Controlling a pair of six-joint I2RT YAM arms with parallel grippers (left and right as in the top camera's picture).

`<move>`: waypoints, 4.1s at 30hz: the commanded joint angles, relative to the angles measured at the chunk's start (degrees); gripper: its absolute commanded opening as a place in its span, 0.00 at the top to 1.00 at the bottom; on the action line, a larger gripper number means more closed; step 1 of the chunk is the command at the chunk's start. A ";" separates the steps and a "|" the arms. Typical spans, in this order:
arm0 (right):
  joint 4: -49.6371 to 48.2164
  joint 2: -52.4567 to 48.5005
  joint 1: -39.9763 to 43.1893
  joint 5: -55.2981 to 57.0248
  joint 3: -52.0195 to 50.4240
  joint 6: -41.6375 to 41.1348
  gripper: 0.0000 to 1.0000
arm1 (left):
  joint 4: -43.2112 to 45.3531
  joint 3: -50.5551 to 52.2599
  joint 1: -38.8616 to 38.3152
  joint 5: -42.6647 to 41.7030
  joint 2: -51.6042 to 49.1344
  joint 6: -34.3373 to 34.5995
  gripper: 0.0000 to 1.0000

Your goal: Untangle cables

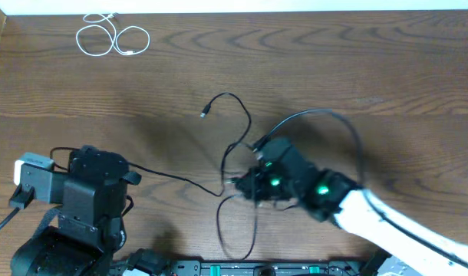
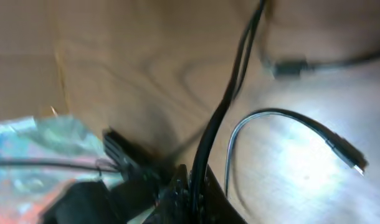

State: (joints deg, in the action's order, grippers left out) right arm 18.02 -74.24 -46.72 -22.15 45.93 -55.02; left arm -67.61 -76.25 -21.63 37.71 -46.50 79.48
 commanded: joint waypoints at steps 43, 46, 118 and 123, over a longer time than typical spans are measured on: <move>15.41 15.54 71.01 0.76 4.98 33.27 0.99 | 12.83 -0.44 20.96 -9.99 -20.15 -38.34 0.93; 15.08 15.13 70.69 -5.86 4.96 33.24 0.93 | 13.40 -0.44 20.96 -17.42 -21.38 -38.42 0.92; 15.19 2.23 39.65 5.97 4.96 23.37 0.01 | -3.52 3.65 -2.78 -52.19 -51.91 -61.40 0.22; 15.80 2.23 39.67 7.72 4.96 24.94 0.01 | -2.32 6.78 -4.24 -58.42 -51.91 -72.57 0.22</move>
State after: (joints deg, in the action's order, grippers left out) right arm 33.23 -71.85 -7.53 -15.79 50.52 -31.24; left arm -70.06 -71.18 -25.52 -16.19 -98.06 15.05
